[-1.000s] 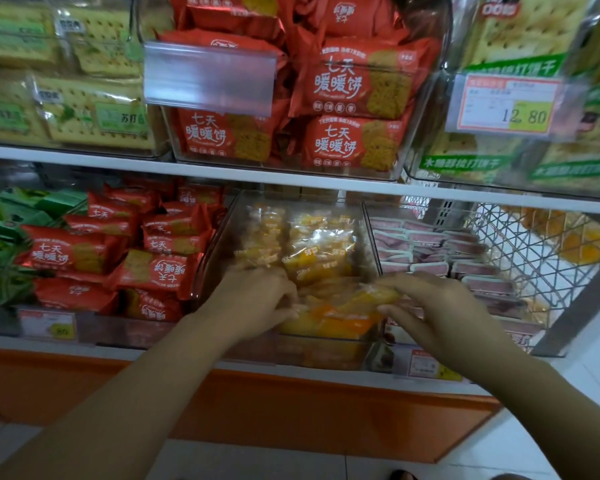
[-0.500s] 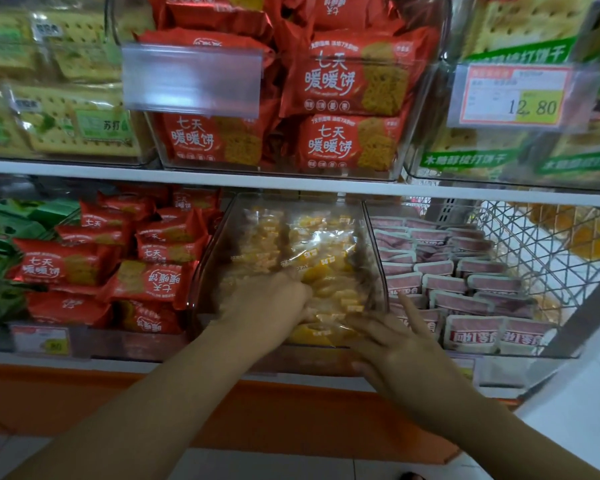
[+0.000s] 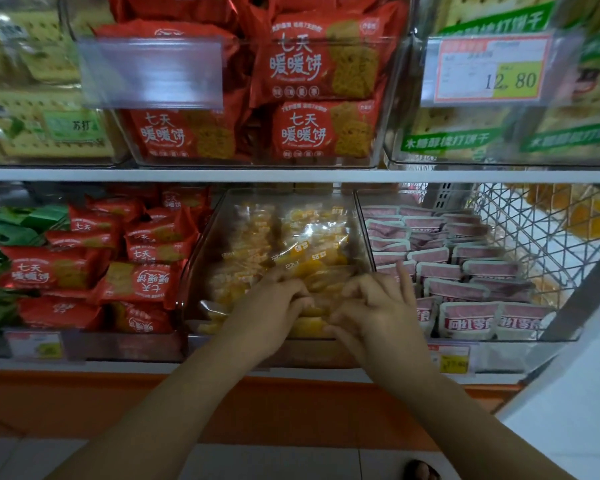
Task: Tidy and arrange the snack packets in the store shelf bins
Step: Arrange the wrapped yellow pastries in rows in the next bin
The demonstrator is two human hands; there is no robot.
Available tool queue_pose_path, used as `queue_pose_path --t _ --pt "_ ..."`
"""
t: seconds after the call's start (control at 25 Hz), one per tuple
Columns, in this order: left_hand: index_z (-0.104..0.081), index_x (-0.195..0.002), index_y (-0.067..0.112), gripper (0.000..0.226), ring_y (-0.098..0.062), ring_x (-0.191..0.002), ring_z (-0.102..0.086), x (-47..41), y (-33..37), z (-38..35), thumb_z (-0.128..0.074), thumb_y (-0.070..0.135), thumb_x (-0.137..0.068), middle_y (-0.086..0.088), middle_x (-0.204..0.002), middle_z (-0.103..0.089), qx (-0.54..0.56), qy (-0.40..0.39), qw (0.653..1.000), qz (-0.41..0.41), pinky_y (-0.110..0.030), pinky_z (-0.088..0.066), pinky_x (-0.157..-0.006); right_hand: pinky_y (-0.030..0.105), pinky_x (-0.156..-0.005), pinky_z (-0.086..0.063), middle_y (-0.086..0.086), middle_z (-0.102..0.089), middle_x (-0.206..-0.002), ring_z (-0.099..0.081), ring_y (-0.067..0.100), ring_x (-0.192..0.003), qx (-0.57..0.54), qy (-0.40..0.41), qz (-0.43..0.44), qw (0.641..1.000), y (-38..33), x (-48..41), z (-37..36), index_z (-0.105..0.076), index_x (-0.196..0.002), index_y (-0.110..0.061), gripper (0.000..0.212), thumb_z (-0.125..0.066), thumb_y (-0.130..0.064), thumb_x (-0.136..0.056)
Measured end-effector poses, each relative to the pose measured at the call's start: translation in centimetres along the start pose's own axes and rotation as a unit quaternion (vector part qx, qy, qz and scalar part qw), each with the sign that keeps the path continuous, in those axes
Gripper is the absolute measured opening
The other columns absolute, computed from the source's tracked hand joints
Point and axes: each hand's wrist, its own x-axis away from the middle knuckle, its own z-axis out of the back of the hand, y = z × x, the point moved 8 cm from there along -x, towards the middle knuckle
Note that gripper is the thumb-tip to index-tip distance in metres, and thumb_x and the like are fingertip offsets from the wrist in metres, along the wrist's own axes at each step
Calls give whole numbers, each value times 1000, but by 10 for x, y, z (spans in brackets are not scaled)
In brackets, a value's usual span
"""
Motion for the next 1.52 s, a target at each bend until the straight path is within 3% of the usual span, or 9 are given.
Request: queue_pose_path --t 0.2,0.44,0.6,0.76,0.84,0.96,1.2,1.36,1.52 --pt "-52 -90 33 14 -13 -100 -47 -7 -10 -3 -43 28 -98 2 -109 -46 10 -99 994 54 -21 -35 -76 67 -106 -19 -1 -61 -99 -51 26 -105 97 -40 4 994 14 4 5 -70 -68 -24 8 -76 -28 -67" --pt "-64 -99 24 23 -18 -94 -58 -10 9 0 -41 21 -100 -2 -106 -59 26 -38 998 46 -33 -48 -81 65 -106 -19 1 -63 -103 -46 24 -114 84 19 8 996 13 8 13 -70 -74 -26 21 -51 -32 -79" --pt "-62 -98 23 25 -12 -92 -55 -3 15 -4 -38 18 -101 -1 -111 -55 82 20 995 55 -10 -39 -64 67 -107 -16 1 -62 -105 -43 27 -118 129 -7 5 992 15 8 11 -70 -72 -26 11 -76 -18 -67" --pt "-48 -91 32 21 7 -91 -43 1 11 -23 -35 19 -101 2 -125 -39 168 -3 983 79 2 -33 -72 67 -106 -17 6 -63 -113 -44 27 -121 143 -64 11 988 14 11 -4 -71 -70 -25 18 -83 -18 -59" --pt "-44 -113 31 17 6 -99 -42 7 11 -25 -37 23 -100 6 -134 -27 196 -30 976 94 -1 -33 -77 68 -105 -20 6 -63 -115 -48 28 -120 121 -60 11 991 14 15 -2 -70 -76 -24 18 -82 -20 -63" --pt "-15 -145 34 57 -2 -121 -40 24 7 -15 -46 28 -97 11 -147 -13 183 -8 978 97 -7 -33 -91 61 -105 -26 2 -58 -121 -49 27 -120 25 -30 -3 999 18 26 7 -67 -95 -28 19 -65 -31 -77" --pt "-2 -151 27 83 -12 -132 -38 49 -9 -1 -58 37 -90 4 -155 -22 150 -38 977 149 -23 -35 -103 26 -102 -29 0 -41 -142 -34 18 -131 -169 -53 -194 965 49 30 14 -30 -143 -21 67 -63 -31 -86" --pt "-12 -151 20 87 -17 -136 -33 33 -20 -8 -67 33 -85 1 -154 -24 233 -28 952 198 -28 -32 -107 28 -96 -36 2 -51 -134 -43 19 -123 -167 -89 -151 970 39 28 5 -29 -143 -21 66 -62 -32 -87" --pt "-18 -148 11 83 -18 -123 -43 20 -11 -18 -69 24 -84 -2 -146 -36 249 -9 945 212 -25 -40 -90 30 -95 -39 2 -55 -128 -46 20 -118 -181 -86 -145 969 40 26 5 -38 -137 -23 57 -61 -33 -87"
